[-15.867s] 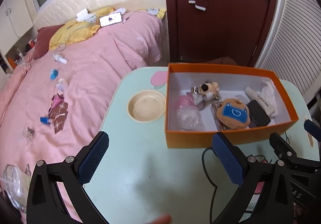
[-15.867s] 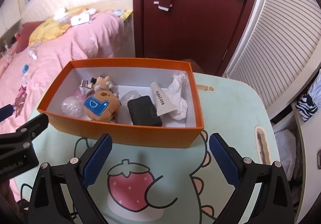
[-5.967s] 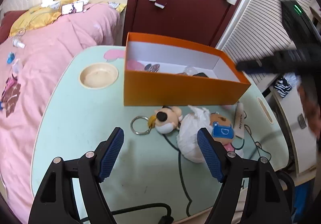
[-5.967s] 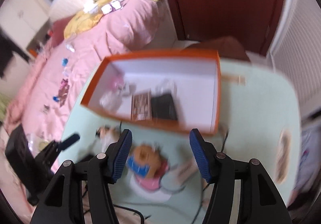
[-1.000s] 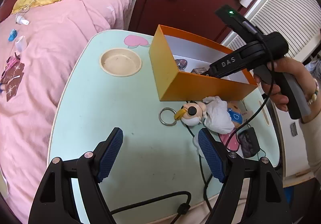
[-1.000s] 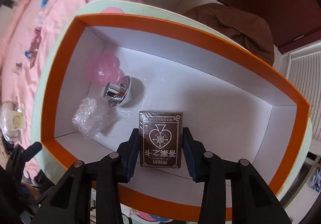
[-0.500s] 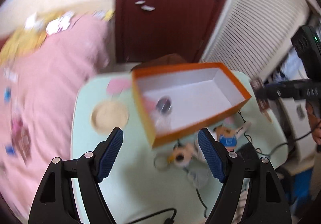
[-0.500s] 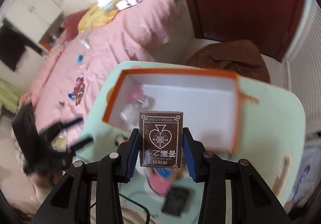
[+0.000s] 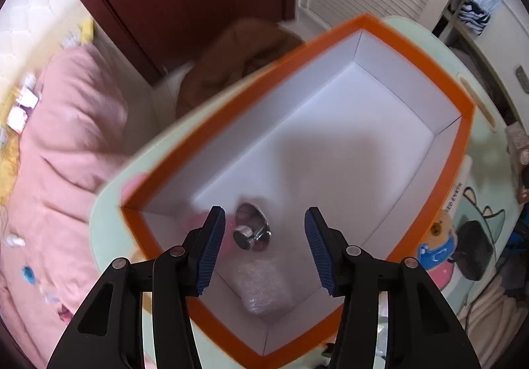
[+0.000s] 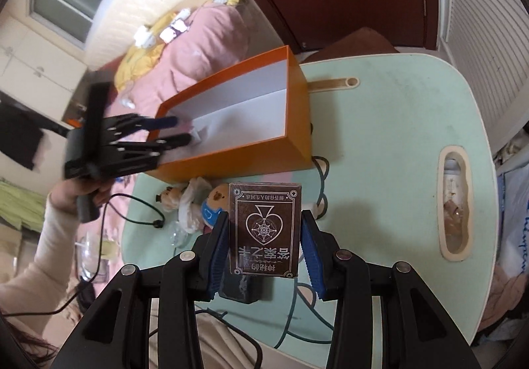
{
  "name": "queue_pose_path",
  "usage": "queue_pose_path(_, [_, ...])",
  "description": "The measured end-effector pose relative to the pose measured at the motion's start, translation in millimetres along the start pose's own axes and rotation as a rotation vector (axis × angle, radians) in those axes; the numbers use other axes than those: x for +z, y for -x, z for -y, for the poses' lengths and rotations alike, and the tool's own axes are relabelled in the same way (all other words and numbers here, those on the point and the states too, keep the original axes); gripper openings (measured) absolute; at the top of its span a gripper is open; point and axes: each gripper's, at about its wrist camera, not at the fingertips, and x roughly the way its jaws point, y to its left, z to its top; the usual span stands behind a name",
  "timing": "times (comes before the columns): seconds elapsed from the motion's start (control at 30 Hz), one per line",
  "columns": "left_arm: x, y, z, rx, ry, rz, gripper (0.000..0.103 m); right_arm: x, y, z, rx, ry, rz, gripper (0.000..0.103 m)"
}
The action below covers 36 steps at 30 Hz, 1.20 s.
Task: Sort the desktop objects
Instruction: 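Grasp the silver round knob in the box with the left gripper while the right holds the card box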
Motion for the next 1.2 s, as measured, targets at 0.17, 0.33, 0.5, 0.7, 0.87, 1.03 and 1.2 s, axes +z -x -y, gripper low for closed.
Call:
queue_pose_path(0.17, [9,-10,-1,-0.046,-0.009,-0.088,0.051,0,-1,6,0.046,-0.002,0.011,0.041])
queue_pose_path(0.33, [12,-14,0,-0.052,-0.051,-0.141,0.052,0,-5,12,0.076,-0.012,0.006,0.041])
queue_pose_path(0.5, [21,-15,-12,-0.045,-0.041,-0.210,0.052,-4,-6,16,0.081,-0.026,0.003,0.041])
queue_pose_path(0.7, [31,-25,-19,0.008,0.051,-0.249,0.056,-8,-3,23,0.084,-0.050,0.017,0.041])
queue_pose_path(0.87, [29,-31,-4,0.097,0.035,-0.227,0.071,-10,-3,25,0.093,-0.058,0.020,0.041])
queue_pose_path(1.03, [24,-26,-5,0.051,0.046,-0.197,0.043,-12,-4,27,0.094,-0.063,0.017,0.041])
queue_pose_path(1.2, [16,-18,-5,0.016,0.042,-0.173,0.027,-14,-2,27,0.088,-0.072,0.022,0.041])
